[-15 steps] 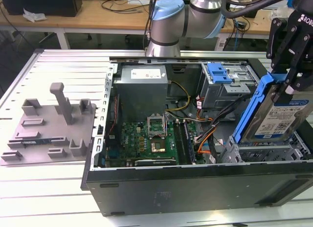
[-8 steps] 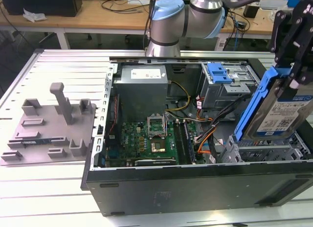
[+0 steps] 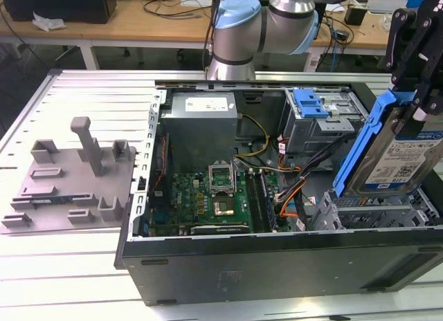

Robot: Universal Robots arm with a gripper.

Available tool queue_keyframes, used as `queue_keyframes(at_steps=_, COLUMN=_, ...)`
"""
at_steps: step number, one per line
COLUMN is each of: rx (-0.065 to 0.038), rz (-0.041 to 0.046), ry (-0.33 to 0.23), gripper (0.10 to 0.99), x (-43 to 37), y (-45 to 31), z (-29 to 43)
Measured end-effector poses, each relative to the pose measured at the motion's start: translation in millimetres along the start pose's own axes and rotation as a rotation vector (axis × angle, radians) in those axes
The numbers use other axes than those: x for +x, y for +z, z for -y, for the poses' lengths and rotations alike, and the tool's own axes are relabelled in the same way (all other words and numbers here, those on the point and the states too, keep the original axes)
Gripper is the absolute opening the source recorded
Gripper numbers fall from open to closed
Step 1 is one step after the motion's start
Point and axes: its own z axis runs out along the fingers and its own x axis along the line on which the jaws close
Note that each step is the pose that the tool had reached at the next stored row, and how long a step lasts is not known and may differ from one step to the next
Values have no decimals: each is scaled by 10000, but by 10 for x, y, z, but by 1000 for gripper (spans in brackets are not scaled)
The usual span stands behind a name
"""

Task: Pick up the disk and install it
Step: 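Insert the disk into the insertion slot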

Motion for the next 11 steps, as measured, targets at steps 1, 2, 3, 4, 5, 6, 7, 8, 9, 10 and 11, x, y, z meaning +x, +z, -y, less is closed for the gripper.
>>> queue_keyframes(at_steps=1, rx=-2, rz=-2, ry=44, gripper=369, x=2, y=-1, z=0)
queue_keyframes(at_steps=2, rx=-7, rz=-1, ry=171, gripper=369, x=5, y=1, z=0)
queue_keyframes(at_steps=3, rx=-10, rz=-4, ry=248, gripper=369, x=5, y=0, z=0)
queue_keyframes(at_steps=4, rx=-12, rz=-5, ry=318, gripper=369, x=6, y=0, z=0)
queue_keyframes(at_steps=5, rx=-16, rz=-7, ry=417, gripper=369, x=7, y=0, z=0)
queue_keyframes(at_steps=6, rx=-17, rz=-7, ry=420, gripper=369, x=7, y=0, z=1)
queue_keyframes(at_steps=7, rx=-17, rz=-7, ry=419, gripper=369, x=7, y=1, z=1)
queue_keyframes(at_steps=8, rx=-17, rz=-6, ry=420, gripper=369, x=7, y=1, z=0)
queue_keyframes(at_steps=9, rx=-17, rz=-5, ry=413, gripper=369, x=7, y=1, z=0)
queue_keyframes(at_steps=10, rx=-17, rz=-5, ry=390, gripper=369, x=6, y=2, z=1)
queue_keyframes(at_steps=11, rx=-15, rz=-6, ry=364, gripper=369, x=6, y=2, z=1)
